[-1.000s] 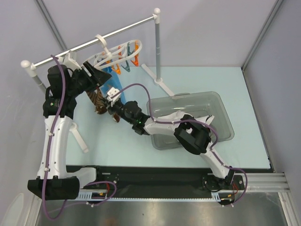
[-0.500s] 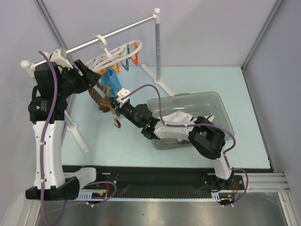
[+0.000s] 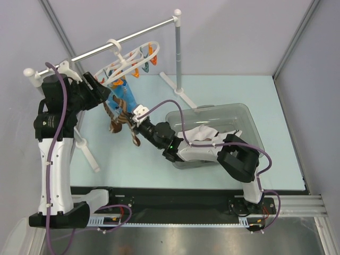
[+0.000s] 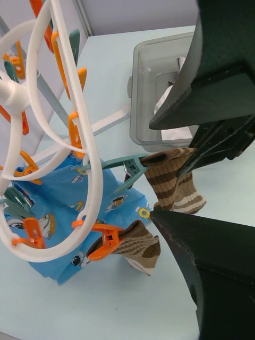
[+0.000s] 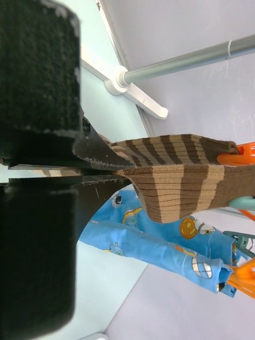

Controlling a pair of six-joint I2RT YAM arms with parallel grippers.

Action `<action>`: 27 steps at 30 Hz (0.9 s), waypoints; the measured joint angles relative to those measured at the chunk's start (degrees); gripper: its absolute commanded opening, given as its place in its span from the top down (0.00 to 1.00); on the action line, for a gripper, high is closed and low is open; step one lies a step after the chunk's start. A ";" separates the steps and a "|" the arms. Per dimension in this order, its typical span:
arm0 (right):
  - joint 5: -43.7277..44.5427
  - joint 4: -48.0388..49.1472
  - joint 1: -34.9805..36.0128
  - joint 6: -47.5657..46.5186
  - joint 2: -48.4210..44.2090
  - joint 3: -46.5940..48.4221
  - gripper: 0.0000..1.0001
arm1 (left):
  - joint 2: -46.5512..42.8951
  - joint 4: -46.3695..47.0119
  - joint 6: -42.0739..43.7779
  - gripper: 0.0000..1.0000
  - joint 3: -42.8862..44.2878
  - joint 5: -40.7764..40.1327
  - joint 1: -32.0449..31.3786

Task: Remove the socks clipped to the hanger

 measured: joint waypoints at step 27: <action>1.77 1.20 3.13 -7.74 -1.05 -0.44 1.00 | 3.85 5.90 -3.61 0.43 -3.89 0.13 0.00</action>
